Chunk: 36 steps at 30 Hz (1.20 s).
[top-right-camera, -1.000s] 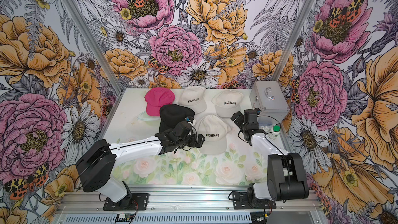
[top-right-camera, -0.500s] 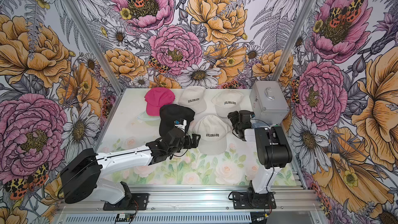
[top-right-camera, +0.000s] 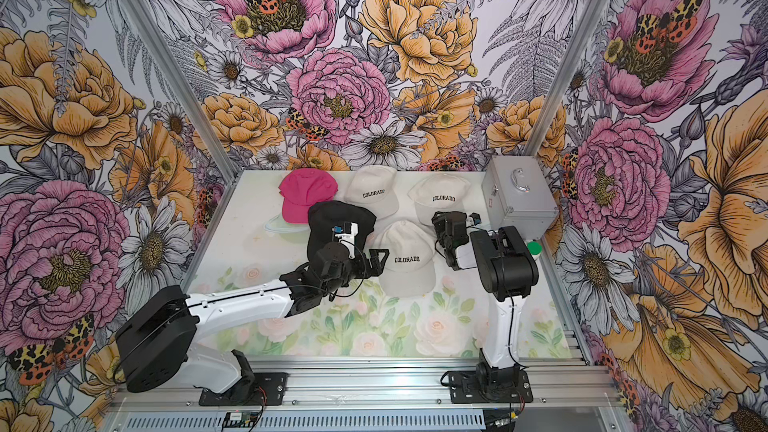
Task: Stack the baseball caps by color
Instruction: Pick up the baseball cap from the center of the board, then move the baseball cap to the center of the board.
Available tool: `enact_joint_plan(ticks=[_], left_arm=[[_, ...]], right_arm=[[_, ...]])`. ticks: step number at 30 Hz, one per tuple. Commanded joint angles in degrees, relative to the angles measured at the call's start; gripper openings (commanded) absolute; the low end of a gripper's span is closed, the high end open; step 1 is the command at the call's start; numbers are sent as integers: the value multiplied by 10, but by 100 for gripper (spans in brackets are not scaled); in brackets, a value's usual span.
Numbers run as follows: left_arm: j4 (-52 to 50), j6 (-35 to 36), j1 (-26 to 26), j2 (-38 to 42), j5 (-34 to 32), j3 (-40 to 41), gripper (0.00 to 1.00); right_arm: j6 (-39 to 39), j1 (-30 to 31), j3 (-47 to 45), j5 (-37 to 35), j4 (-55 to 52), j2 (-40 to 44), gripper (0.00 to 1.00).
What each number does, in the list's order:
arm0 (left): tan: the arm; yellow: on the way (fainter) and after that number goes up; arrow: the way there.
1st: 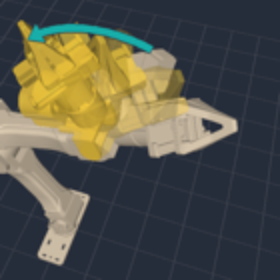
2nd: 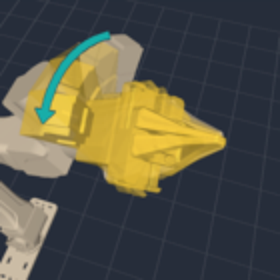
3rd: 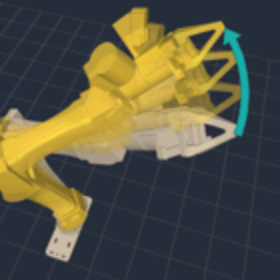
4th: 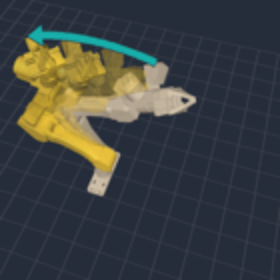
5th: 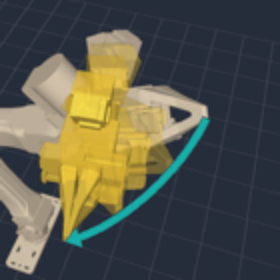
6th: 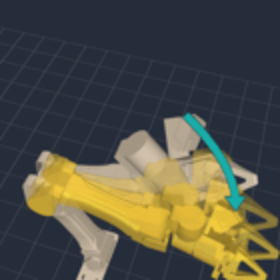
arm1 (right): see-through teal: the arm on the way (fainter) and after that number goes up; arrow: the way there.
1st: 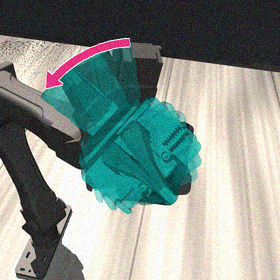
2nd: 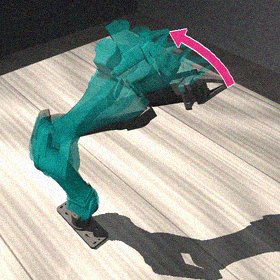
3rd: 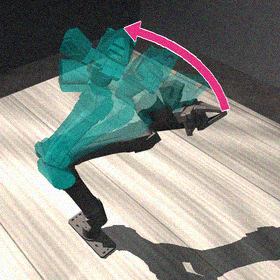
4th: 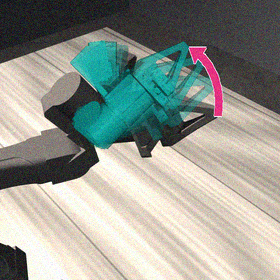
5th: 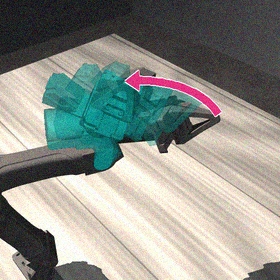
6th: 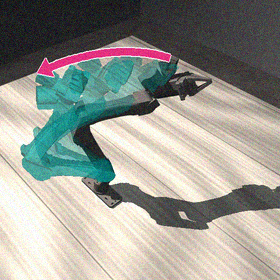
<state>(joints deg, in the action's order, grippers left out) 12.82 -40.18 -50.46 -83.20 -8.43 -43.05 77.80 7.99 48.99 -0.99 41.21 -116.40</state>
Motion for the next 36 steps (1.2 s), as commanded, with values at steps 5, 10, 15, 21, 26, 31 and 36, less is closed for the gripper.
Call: enact_joint_plan(ticks=[5, 10, 15, 21, 26, 31, 36], left_arm=[[74, -3, 18, -28, 64, 10, 99], [76, 15, 17, -41, 97, -7, 99], [76, 20, 3, -61, 113, -18, 99], [76, 5, 4, -81, 119, -19, 99], [75, -6, 2, -95, 137, -15, 99], [68, -43, 0, -129, 167, -23, 99], [57, -53, -5, -168, 192, -51, 99]], right_arm=[[-3, 4, 32, -61, 50, -42, 51], [-23, 4, 31, -74, 58, -31, 38], [-35, -1, 24, -74, 59, -15, 17], [-61, -3, 9, -78, 61, 20, 0], [-77, -1, -5, -75, 47, 69, 0], [-118, -1, -35, -78, 10, 157, 0], [-159, 1, -62, -59, -32, 248, 0]])
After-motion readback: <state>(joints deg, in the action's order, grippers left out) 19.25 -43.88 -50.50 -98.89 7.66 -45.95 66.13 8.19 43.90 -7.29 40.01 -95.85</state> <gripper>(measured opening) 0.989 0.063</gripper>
